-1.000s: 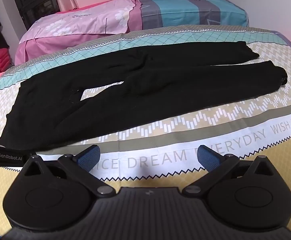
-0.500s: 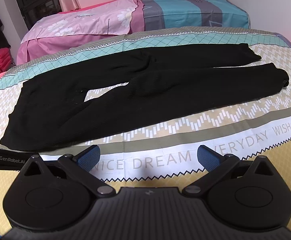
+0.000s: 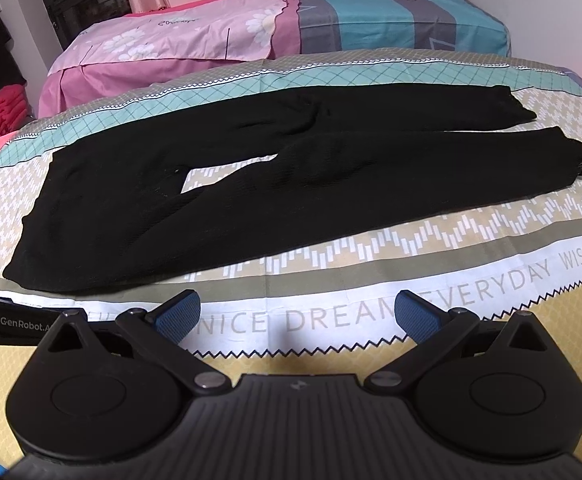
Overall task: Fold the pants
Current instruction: 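Move both grippers toward the black pants lying flat on the bed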
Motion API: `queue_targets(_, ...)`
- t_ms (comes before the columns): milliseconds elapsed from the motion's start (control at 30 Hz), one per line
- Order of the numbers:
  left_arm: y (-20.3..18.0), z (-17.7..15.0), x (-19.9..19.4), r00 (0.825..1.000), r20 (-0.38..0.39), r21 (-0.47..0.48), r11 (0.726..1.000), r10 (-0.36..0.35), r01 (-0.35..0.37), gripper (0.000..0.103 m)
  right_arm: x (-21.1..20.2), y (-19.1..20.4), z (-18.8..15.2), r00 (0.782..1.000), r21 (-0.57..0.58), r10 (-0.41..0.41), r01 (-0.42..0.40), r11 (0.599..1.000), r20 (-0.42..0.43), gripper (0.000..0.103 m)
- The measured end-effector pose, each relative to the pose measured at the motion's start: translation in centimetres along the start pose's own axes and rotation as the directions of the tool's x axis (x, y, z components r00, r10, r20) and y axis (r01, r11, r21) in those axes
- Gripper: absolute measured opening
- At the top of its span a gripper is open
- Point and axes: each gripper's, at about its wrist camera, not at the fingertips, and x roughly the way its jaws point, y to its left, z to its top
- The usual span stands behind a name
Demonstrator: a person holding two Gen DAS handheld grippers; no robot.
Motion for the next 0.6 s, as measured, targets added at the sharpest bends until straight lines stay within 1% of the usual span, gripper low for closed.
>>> queue_targets(600, 0.9, -0.2, 0.8, 1.0, -0.025, 0.003, 1.0, -0.01, 0.01, 0.103, 0.5, 1.2, -0.3, 1.0, -0.004, 0.01, -0.01, 1.0, -0.014, 0.103)
